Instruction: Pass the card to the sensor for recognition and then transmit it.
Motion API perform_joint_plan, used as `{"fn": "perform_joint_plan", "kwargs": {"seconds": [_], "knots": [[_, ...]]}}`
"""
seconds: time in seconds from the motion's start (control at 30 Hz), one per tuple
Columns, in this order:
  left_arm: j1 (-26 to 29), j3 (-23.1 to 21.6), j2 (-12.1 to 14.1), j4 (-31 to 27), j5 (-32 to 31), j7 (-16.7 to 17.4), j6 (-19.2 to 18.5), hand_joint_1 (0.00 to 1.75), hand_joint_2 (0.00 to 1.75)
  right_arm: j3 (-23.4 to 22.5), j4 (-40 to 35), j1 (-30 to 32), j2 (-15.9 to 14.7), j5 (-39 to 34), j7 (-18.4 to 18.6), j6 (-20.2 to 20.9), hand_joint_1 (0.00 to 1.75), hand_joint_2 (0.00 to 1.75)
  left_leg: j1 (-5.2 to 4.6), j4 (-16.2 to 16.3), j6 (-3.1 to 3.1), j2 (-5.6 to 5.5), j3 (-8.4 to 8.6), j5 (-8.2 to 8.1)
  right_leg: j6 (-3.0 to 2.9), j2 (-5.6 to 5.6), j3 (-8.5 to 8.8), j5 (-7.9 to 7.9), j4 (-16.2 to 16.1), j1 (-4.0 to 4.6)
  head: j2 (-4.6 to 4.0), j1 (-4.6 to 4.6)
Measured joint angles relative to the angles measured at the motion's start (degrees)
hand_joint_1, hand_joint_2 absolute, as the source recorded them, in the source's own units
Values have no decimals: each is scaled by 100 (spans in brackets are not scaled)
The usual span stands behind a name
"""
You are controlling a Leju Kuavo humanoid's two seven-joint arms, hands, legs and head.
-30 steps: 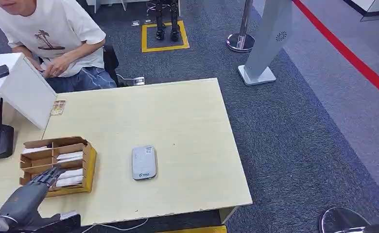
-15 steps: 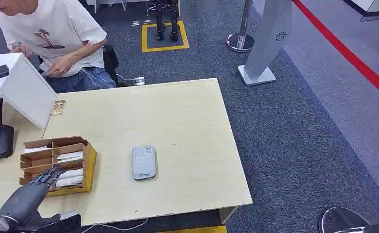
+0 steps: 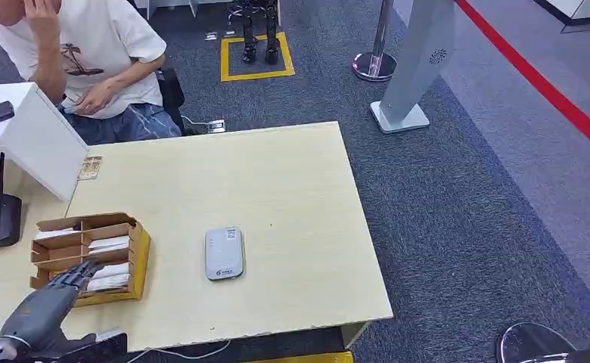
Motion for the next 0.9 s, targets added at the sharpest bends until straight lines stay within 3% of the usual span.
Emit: {"fn": "perform_joint_plan", "kwargs": {"seconds": [0.5, 0.53, 0.57, 0.9], "knots": [[1, 0, -107, 66, -48, 33, 11, 0, 175, 0, 0, 0, 2, 9, 0, 2, 0, 175, 0, 0, 0, 0, 0, 0, 0, 0, 0, 0, 0, 0, 0, -2], [1, 0, -116, 68, -50, 33, 11, 14, 175, 0, 0, 0, 2, 9, 0, 4, 0, 175, 0, 0, 0, 0, 0, 0, 0, 0, 0, 0, 0, 0, -2, 0], [1, 0, -120, 72, -59, 33, 11, 169, 175, 0, 0, 0, 2, 9, 0, 4, 0, 175, 0, 0, 0, 0, 0, 0, 0, 0, 0, 0, 0, 0, 0, 0], [-25, 4, -162, 92, -186, -39, 37, 175, 175, 0, 0, 0, 2, 9, -2, 4, 0, 175, 0, 0, 0, 0, 0, 0, 0, 0, 0, 0, 0, 0, 0, 0]]}}
